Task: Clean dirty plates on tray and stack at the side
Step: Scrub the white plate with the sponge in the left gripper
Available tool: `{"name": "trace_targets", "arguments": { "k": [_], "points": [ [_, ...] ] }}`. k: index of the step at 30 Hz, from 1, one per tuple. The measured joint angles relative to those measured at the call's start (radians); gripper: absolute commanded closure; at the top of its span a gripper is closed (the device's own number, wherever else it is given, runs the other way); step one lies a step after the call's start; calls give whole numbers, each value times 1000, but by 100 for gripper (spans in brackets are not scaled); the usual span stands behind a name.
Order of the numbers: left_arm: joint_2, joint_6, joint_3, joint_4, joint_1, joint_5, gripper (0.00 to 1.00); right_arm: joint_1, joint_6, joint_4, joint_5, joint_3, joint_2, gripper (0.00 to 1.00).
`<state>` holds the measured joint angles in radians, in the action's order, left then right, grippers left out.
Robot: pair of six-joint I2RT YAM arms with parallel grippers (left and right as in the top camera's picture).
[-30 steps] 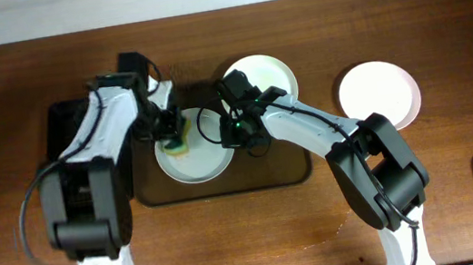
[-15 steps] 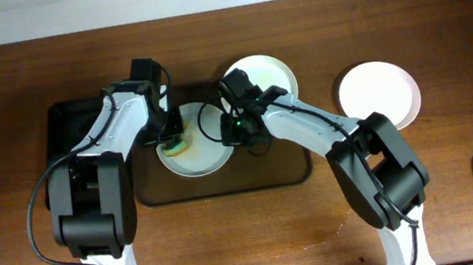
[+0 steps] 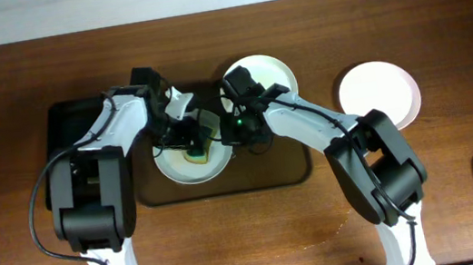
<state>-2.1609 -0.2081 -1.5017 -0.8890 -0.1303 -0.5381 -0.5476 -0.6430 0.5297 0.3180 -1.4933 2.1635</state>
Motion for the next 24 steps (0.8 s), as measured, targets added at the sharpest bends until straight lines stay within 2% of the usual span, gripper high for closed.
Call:
{"name": "trace_targets", "arguments": {
  "k": [4,6,8,11,13,16,20,24],
  "points": [
    [-29,8,14,11,79,-192,99,22,-5,-23,150,-3,26,96],
    [-39,77,23,91,71,-313,100,21,-6,-23,179,-3,31,96],
    [-39,214,26,172,64,-227,100,22,-9,-29,183,-3,33,96],
    [-37,279,21,117,91,-169,99,18,-7,-29,197,-3,33,96],
    [-33,278,13,29,193,-134,100,10,-7,-26,206,-3,35,96],
    [-26,164,1,-222,324,-15,100,3,5,-19,224,-3,37,96],
    [-8,122,1,-208,264,68,100,4,16,-15,223,-3,38,96],
    [6,134,-4,-162,106,138,99,14,19,-14,222,-3,38,96]
  ]
}}
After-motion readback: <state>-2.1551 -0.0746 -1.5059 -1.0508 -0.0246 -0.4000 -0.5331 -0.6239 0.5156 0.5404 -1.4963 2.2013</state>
